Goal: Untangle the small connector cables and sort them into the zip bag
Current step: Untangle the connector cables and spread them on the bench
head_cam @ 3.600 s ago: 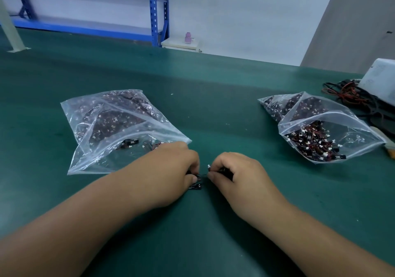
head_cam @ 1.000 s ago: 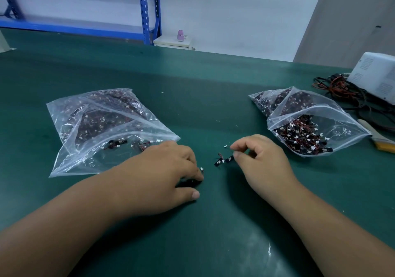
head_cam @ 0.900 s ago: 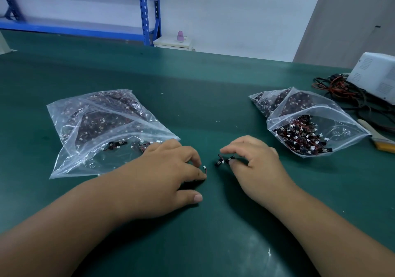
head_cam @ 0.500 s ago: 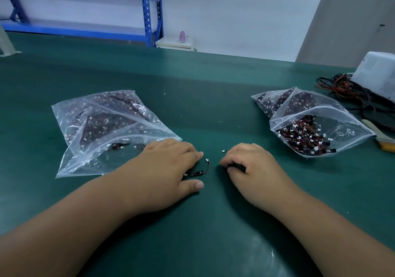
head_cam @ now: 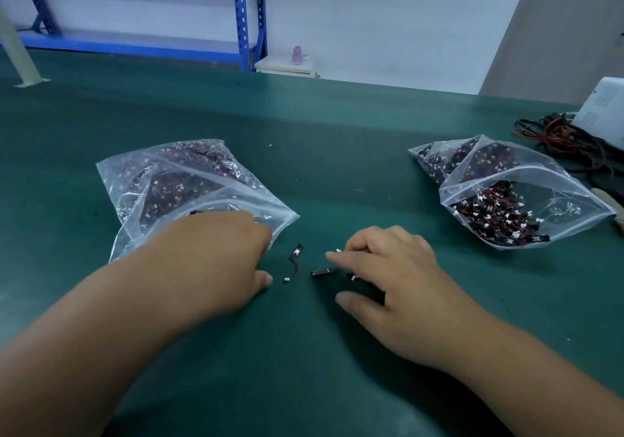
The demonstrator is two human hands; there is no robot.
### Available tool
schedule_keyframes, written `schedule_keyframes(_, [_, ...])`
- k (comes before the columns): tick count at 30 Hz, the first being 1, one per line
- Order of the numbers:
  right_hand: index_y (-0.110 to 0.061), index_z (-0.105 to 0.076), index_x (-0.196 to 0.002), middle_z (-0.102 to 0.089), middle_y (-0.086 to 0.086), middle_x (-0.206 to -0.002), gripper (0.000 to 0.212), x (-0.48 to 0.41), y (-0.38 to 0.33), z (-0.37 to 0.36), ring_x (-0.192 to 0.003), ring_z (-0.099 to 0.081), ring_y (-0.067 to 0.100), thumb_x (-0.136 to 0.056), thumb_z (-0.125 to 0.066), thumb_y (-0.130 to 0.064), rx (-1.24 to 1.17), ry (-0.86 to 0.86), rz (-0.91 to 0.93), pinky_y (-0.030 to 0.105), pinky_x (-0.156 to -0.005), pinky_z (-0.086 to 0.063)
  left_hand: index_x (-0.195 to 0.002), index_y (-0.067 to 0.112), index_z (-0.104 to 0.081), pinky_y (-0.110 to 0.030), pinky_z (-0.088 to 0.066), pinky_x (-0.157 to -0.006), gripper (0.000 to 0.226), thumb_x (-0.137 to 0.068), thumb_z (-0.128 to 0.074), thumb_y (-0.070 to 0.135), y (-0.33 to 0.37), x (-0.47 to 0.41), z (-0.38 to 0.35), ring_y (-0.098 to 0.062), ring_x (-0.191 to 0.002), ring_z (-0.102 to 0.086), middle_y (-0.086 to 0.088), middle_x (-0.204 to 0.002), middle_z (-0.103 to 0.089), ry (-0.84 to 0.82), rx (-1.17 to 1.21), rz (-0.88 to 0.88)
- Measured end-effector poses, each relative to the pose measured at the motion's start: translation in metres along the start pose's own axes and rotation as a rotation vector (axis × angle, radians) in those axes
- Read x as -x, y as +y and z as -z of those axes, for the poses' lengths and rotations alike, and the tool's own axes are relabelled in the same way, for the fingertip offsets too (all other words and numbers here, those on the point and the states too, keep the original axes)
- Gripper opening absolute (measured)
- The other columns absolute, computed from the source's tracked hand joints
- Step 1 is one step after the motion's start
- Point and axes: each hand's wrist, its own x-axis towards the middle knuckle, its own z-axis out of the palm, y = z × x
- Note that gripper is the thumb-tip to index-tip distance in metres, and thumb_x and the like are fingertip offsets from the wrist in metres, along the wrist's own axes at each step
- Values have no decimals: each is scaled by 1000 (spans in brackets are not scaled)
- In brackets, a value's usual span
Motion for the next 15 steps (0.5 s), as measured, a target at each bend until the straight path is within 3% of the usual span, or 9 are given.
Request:
schedule_keyframes(3, [-46,-53,-135,-42,-22,-120,56,2,-5,-6,-112,-39,11,-90,-25,-66,111,-109,15,29,-98,-22,-105,33,-54,-38,-52,-84,24,-89,-50,51,-16,1,2,-15,-100,-59,13,-107,-56,43,-23,62])
schedule_keyframes(6, [-52,-49,-137,-38,-25,-118,61,-1,0,-9,-111,-35,8,-90,-13,-67,112,-122,-24,26,-97,-17,-97,28,-53,-37,-52,-80,9,-92,-46,28,-34,-4,-3,-14,-87,-55,9,-96,-53,59,-45,89])
schedule_keyframes(9, [-50,-55,-132,-44,-26,-113,42,-5,8,-8,-108,-38,5,-97,-34,-55,45,-96,-34,24,-95,-17,-88,26,-41,-42,-51,-84,7,-90,-44,21,-45,-18,-11,-18,-91,-51,5,-98,-50,46,-4,126])
schedule_keyframes(11, [-46,-58,-130,-49,-26,-112,34,-5,13,-7,-109,-42,5,-97,-49,-42,-38,-35,-46,25,-96,-19,-100,24,-46,-44,-48,-92,8,-93,-43,24,-47,-29,-18,-22,-103,-50,2,-112,-51,-3,25,160])
schedule_keyframes(15, [-42,-55,-125,-55,-24,-110,41,-4,23,-4,-110,-49,5,-87,-61,-28,-127,47,-122,32,-99,-28,-132,23,-45,-45,-39,-105,36,-100,-40,37,-45,-42,-30,-28,-124,-46,-3,-139,-45,-63,86,178])
